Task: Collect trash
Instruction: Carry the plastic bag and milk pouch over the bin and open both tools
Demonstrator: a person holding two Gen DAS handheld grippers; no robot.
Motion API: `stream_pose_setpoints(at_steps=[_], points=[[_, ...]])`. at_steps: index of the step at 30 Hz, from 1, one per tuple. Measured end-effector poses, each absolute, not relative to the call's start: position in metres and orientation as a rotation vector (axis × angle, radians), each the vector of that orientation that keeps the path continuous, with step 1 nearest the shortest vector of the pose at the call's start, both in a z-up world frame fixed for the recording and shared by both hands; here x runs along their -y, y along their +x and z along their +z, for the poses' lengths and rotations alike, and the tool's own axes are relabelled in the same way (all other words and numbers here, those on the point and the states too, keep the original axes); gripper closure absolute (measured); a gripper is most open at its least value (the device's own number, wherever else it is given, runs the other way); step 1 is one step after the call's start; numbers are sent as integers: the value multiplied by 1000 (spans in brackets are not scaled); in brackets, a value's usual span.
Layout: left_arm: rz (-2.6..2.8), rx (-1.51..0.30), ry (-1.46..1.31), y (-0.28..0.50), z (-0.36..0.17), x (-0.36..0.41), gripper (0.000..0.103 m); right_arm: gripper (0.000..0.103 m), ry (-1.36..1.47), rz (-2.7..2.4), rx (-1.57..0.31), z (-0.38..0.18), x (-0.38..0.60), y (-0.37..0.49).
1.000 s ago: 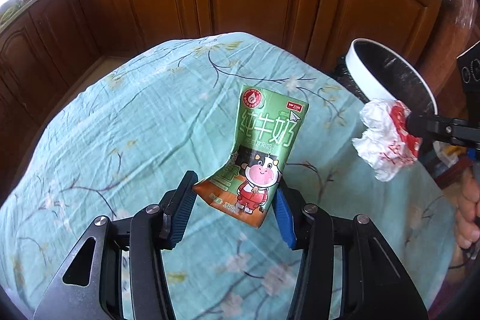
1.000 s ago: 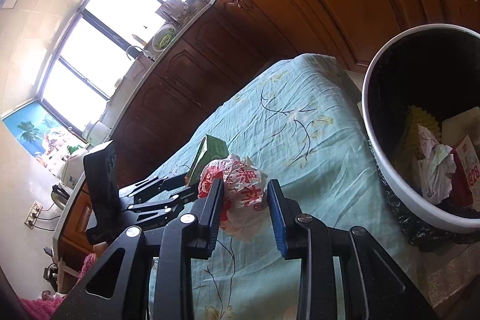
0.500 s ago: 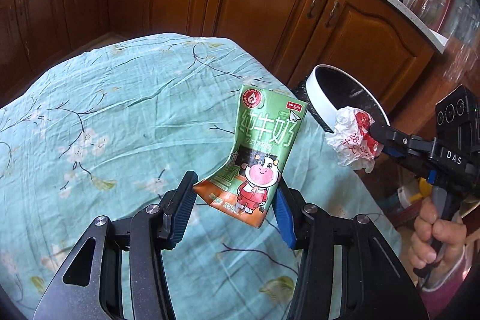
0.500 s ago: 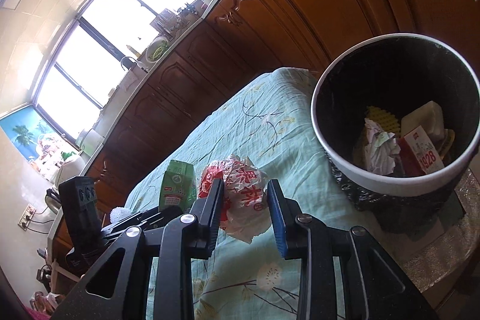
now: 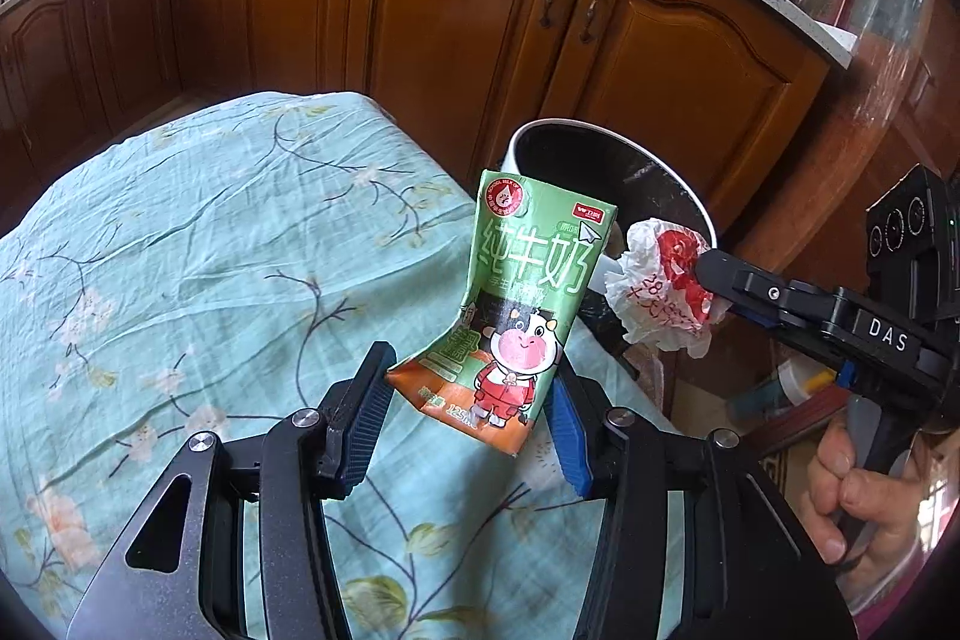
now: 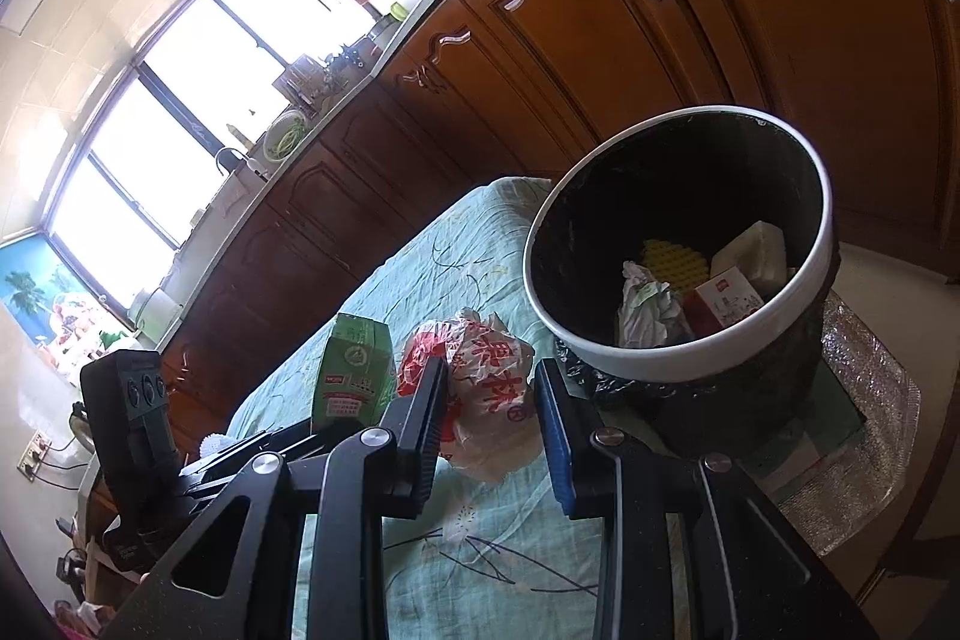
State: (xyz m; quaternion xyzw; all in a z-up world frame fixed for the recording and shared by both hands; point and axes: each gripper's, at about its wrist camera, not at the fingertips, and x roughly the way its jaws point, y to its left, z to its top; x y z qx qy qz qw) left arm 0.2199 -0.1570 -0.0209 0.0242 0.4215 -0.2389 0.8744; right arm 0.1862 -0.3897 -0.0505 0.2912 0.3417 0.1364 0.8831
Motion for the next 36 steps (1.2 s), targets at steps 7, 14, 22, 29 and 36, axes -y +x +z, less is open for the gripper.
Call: stream_pose_setpoints(at_steps=[7, 14, 22, 29, 36], points=[[-523, -868, 77, 216, -16, 183, 55, 73, 614, 254, -685, -46, 408, 179], [-536, -858, 98, 217, -10, 200, 55, 73, 627, 232, -662, -43, 426, 175], [-543, -846, 113, 221, -5, 216, 55, 73, 632, 212, -639, -37, 442, 174], [-547, -841, 125, 228, -2, 229, 55, 73, 633, 187, -623, -34, 453, 173], [-553, -838, 133, 237, -1, 241, 55, 73, 621, 168, -609, -29, 461, 178]])
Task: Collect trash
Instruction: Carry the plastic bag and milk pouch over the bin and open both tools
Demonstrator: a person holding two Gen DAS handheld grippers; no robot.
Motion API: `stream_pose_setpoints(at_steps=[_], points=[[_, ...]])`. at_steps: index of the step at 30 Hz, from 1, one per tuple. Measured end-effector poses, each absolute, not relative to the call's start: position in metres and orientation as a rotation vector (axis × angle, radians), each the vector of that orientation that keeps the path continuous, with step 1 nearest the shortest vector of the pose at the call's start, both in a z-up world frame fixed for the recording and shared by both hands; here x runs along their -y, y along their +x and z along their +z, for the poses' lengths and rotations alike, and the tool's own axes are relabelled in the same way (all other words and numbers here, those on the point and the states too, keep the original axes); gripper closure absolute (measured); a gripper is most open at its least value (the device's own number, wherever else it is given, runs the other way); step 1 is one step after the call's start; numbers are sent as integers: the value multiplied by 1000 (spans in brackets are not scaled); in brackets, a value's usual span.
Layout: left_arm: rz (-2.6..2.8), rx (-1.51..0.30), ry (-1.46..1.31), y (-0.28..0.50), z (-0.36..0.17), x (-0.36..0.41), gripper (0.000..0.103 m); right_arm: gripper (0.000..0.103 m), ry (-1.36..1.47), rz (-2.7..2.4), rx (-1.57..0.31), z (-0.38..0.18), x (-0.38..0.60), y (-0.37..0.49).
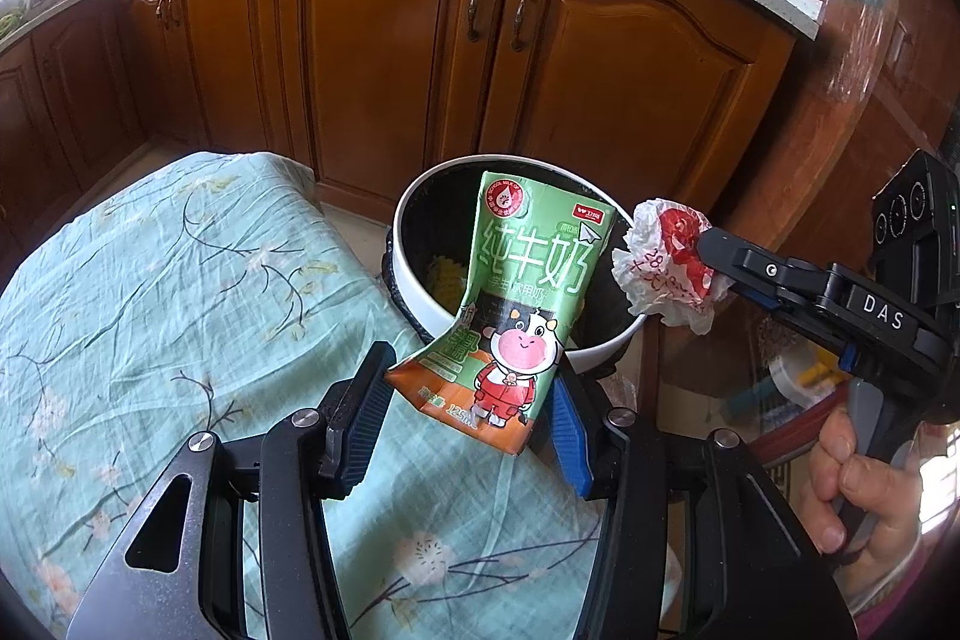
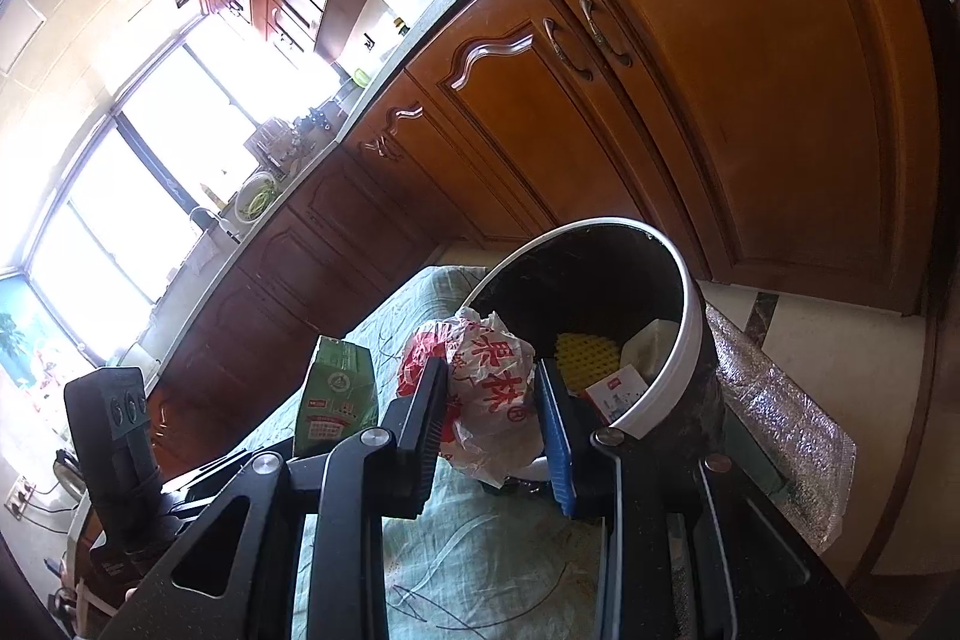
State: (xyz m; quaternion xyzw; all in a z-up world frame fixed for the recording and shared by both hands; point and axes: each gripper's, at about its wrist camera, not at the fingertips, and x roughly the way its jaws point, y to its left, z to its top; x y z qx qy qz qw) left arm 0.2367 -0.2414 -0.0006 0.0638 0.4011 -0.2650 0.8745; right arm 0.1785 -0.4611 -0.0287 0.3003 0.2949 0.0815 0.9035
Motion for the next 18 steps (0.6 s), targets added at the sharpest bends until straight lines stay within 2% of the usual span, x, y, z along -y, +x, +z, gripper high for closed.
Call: stream_pose_setpoints(at_steps=[18], points=[[-572, -842, 188, 269, 1, 283, 55, 73, 550, 108, -623, -26, 473, 206]])
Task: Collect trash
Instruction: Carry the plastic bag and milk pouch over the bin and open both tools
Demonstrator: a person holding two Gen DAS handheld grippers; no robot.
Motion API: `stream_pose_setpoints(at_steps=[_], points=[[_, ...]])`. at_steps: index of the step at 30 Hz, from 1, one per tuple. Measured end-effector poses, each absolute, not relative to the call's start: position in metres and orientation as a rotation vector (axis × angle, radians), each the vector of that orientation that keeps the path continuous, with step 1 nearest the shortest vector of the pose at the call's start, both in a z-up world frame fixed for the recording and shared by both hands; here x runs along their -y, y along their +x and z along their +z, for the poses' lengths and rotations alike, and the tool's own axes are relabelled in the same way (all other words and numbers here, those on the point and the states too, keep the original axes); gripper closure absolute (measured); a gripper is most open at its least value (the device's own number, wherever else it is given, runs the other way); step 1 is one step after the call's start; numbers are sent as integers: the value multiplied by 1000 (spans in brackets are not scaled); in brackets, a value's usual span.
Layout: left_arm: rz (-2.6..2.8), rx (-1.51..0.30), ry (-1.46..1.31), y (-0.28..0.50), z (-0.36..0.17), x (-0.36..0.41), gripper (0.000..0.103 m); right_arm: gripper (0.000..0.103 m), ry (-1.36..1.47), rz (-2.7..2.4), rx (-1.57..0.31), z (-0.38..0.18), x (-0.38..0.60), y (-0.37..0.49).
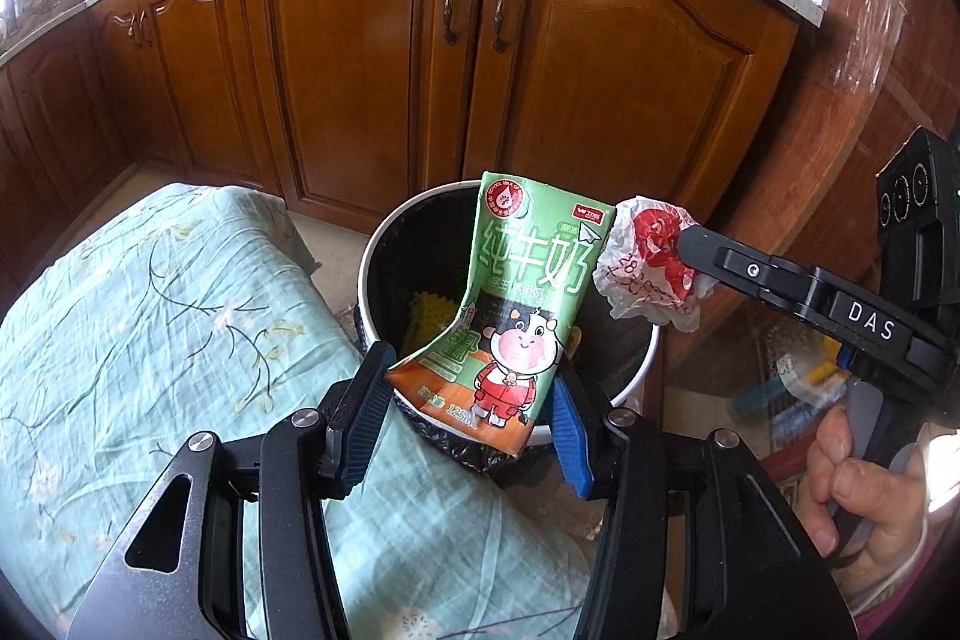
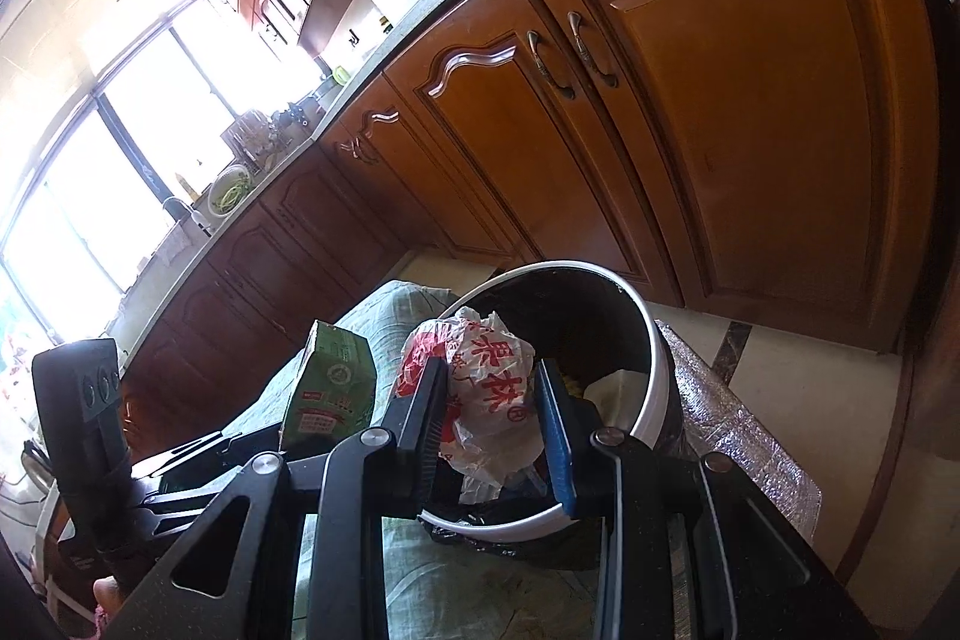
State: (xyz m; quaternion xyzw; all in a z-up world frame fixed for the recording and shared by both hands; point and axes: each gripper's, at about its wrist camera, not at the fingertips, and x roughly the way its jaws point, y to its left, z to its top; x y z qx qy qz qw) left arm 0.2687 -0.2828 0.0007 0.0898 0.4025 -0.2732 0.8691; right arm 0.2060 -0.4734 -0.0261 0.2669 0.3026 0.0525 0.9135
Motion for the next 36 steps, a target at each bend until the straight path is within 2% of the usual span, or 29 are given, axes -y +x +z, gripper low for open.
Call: stream_pose_setpoints(at_steps=[36], points=[[-527, -934, 274, 310, -28, 323, 54, 69, 440, 64, -750, -44, 473, 250]])
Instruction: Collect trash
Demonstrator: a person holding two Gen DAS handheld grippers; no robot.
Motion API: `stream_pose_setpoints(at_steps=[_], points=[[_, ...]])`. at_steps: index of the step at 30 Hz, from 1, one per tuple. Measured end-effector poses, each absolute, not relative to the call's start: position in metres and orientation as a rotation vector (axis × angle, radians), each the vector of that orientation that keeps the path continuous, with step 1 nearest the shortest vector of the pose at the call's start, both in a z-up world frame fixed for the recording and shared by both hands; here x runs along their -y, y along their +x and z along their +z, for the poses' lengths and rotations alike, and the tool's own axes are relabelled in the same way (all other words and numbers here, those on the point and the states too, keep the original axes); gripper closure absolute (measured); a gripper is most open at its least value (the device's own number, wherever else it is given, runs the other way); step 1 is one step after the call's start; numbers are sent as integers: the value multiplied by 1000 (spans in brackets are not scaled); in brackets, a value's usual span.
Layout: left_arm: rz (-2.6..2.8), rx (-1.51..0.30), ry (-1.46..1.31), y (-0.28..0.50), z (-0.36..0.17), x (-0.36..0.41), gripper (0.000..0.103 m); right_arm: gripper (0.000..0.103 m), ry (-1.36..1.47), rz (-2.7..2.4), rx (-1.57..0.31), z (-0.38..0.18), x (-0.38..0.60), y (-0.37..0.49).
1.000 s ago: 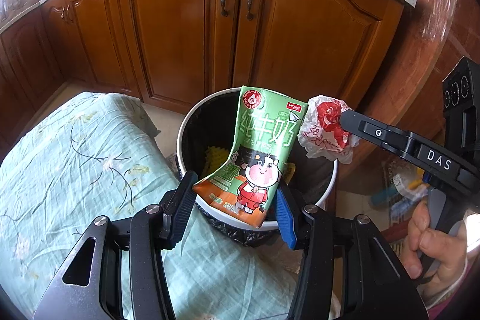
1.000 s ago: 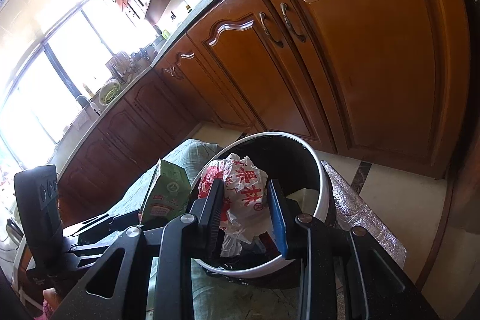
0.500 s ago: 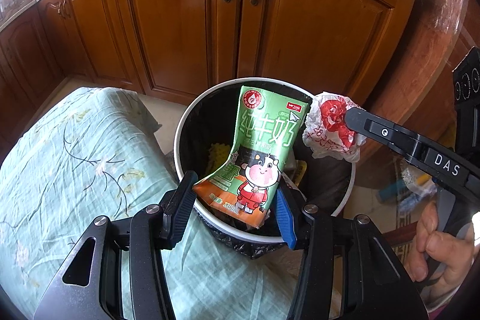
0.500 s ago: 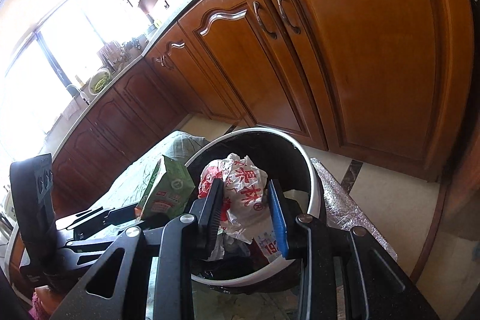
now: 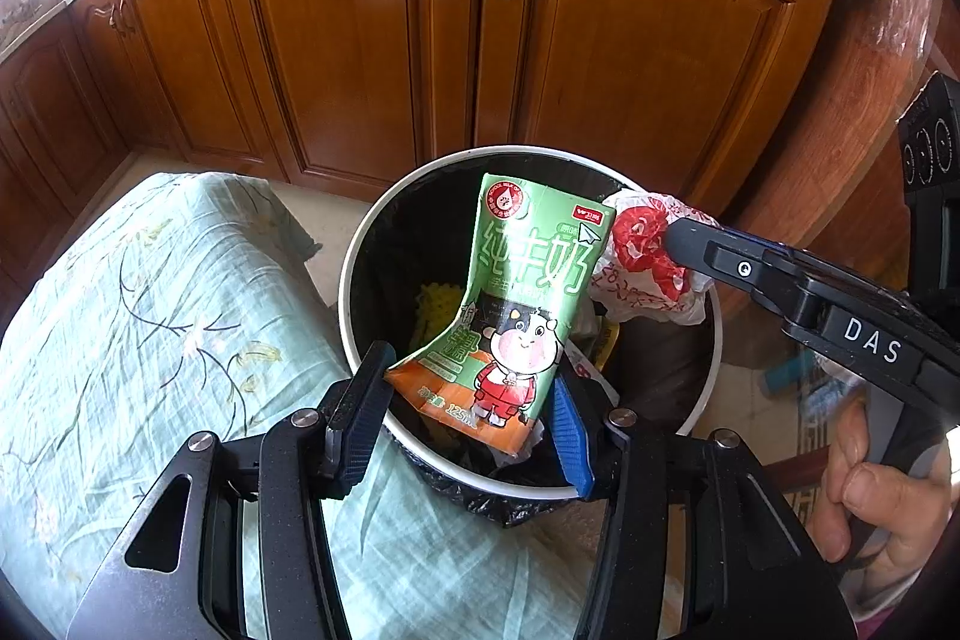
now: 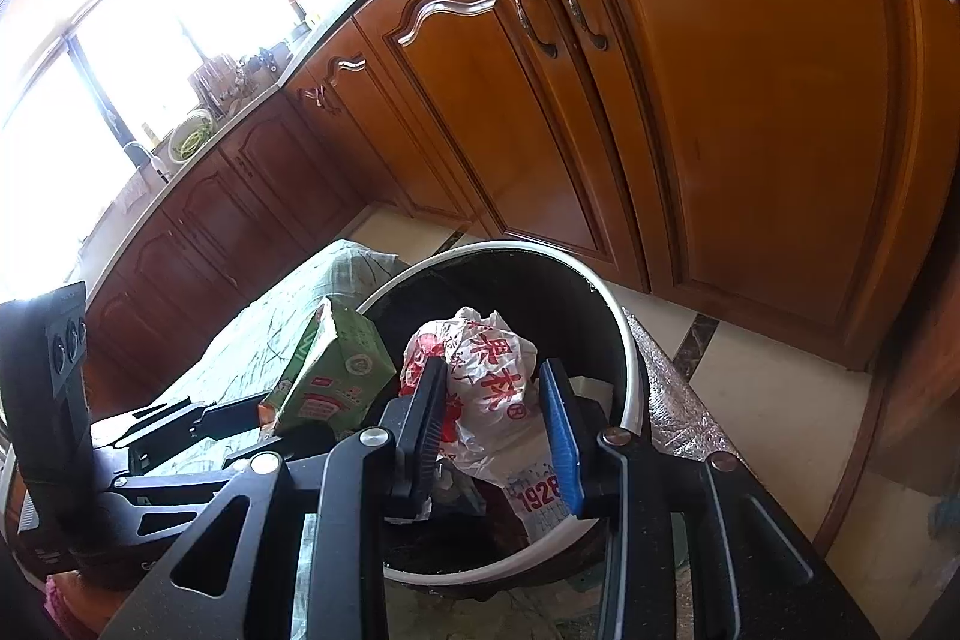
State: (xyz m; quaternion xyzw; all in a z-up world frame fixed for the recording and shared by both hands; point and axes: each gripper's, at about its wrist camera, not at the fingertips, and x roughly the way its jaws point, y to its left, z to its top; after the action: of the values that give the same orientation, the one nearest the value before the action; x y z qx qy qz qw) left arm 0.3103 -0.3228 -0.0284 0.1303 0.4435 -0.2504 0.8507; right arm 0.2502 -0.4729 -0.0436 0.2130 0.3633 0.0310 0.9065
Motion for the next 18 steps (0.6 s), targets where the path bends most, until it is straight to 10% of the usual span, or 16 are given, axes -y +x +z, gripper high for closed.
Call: stream_pose_setpoints(at_steps=[18], points=[[-507, -916, 212, 301, -13, 300, 33, 34, 506, 63, -707, -35, 481, 237]])
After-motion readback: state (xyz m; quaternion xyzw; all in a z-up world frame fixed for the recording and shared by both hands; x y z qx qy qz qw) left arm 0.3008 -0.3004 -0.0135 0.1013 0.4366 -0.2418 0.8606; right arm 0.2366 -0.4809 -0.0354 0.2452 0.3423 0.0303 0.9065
